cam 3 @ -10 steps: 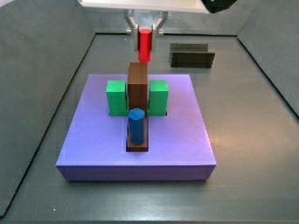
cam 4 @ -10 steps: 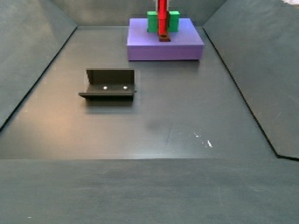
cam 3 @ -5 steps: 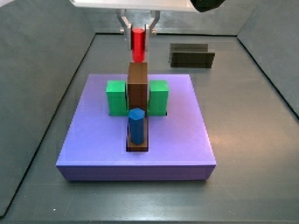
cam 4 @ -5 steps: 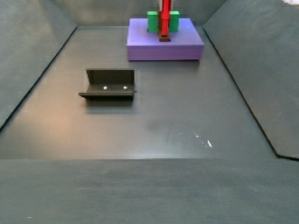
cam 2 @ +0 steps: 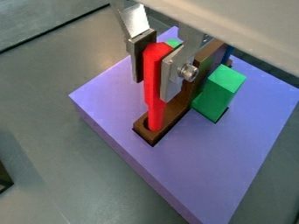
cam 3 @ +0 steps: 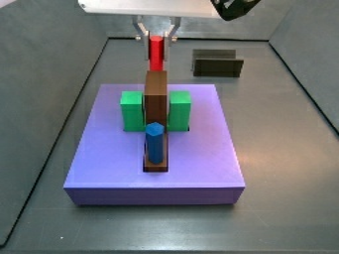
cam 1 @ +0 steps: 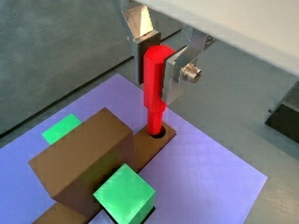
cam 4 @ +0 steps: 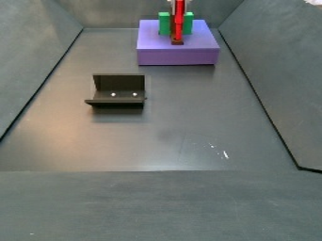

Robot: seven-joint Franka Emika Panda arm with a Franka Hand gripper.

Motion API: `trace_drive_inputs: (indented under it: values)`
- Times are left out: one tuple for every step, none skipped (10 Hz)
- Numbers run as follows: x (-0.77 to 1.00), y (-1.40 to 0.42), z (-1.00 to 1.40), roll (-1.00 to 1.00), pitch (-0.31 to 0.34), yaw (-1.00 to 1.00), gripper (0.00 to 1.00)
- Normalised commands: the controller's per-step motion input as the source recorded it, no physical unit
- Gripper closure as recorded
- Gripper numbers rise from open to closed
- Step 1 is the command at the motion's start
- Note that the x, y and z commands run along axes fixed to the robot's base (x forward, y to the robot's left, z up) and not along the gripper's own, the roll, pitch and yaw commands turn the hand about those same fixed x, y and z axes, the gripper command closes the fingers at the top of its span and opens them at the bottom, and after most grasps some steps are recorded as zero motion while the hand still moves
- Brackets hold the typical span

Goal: Pick up the red object. Move up. Place the red object on the fixture. Regrasp the red object. Move to above the board. Insert the red object.
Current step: Insert the red object.

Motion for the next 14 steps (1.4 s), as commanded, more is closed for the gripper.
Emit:
trace_drive_inputs:
  values:
    - [0.02, 0.0, -0.09, 0.05, -0.034, 0.11, 1.0]
    - [0.03, 0.0, -0.08, 0.04, -0.029, 0.11, 1.0]
    - [0.11, 0.0, -0.04, 0.04, -0.021, 0.13, 1.0]
    - [0.1, 0.0, -0.06, 0.04, -0.026, 0.14, 1.0]
    - [0.07, 0.0, -0.05, 0.04, -0.02, 0.13, 1.0]
    - [0.07, 0.0, -0.03, 0.03, -0.016, 0.12, 1.0]
    - [0.04, 0.0, -0.03, 0.02, -0.014, 0.12, 1.0]
    - [0.06, 0.0, -0.02, 0.02, -0.02, 0.13, 1.0]
    - [0.13, 0.0, -0.02, 0.0, -0.013, 0.16, 1.0]
    - [0.19, 0.0, -0.04, 0.01, -0.001, 0.12, 1.0]
    - [0.18, 0.0, -0.06, 0.01, -0.001, 0.12, 1.0]
    - [0.06, 0.0, -0.08, 0.01, 0.0, 0.05, 1.0]
    - [0.0, 0.0, -0.06, 0.02, 0.0, 0.04, 1.0]
    - [-0.02, 0.0, 0.0, -0.01, 0.0, 0.0, 1.0]
